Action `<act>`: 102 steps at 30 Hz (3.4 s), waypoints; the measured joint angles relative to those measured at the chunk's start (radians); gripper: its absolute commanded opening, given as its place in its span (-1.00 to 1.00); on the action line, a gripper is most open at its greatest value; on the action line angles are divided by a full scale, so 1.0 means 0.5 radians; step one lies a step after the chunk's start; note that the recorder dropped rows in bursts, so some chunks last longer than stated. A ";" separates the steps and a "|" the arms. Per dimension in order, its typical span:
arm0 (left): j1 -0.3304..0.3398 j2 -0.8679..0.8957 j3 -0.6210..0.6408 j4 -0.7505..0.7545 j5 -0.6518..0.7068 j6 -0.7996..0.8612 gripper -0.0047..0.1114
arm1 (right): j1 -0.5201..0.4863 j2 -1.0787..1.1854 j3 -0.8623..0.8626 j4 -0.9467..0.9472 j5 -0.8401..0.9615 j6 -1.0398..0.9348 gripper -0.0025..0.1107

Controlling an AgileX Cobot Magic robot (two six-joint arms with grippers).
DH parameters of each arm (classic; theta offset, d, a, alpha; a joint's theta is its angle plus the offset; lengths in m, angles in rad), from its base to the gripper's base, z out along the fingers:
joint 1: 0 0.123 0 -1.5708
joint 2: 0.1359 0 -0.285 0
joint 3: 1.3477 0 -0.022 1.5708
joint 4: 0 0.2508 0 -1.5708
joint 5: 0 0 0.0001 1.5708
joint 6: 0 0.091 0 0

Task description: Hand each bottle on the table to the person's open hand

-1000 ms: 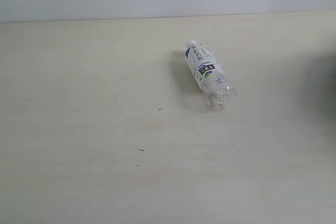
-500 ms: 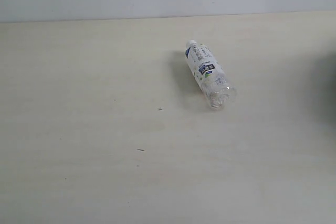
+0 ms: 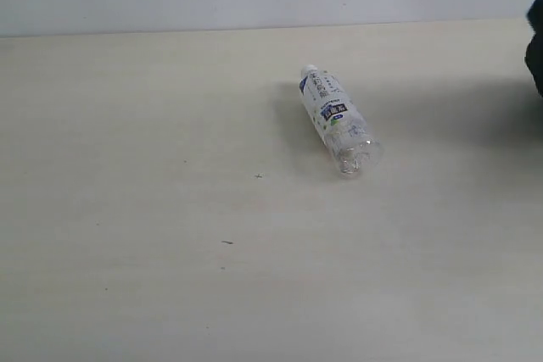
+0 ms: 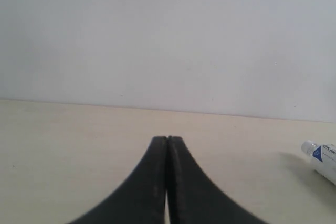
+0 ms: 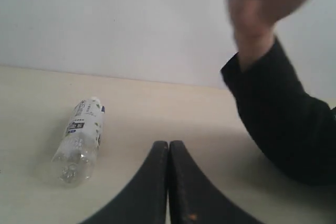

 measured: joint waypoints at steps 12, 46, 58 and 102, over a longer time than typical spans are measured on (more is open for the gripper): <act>0.000 0.000 0.000 0.000 0.000 0.000 -0.92 | 0.000 0.000 0.000 -0.005 0.022 0.005 -0.96; 0.000 0.000 0.000 0.000 0.000 0.000 -0.92 | 0.000 2.747 -1.606 1.255 0.458 -0.863 -0.16; 0.000 0.000 0.000 0.000 0.000 0.000 -0.92 | 0.000 3.362 -1.712 1.303 0.149 -1.041 0.58; 0.000 0.000 0.000 0.000 0.000 0.000 -0.92 | 0.000 3.953 -1.812 1.304 -0.434 -1.234 0.76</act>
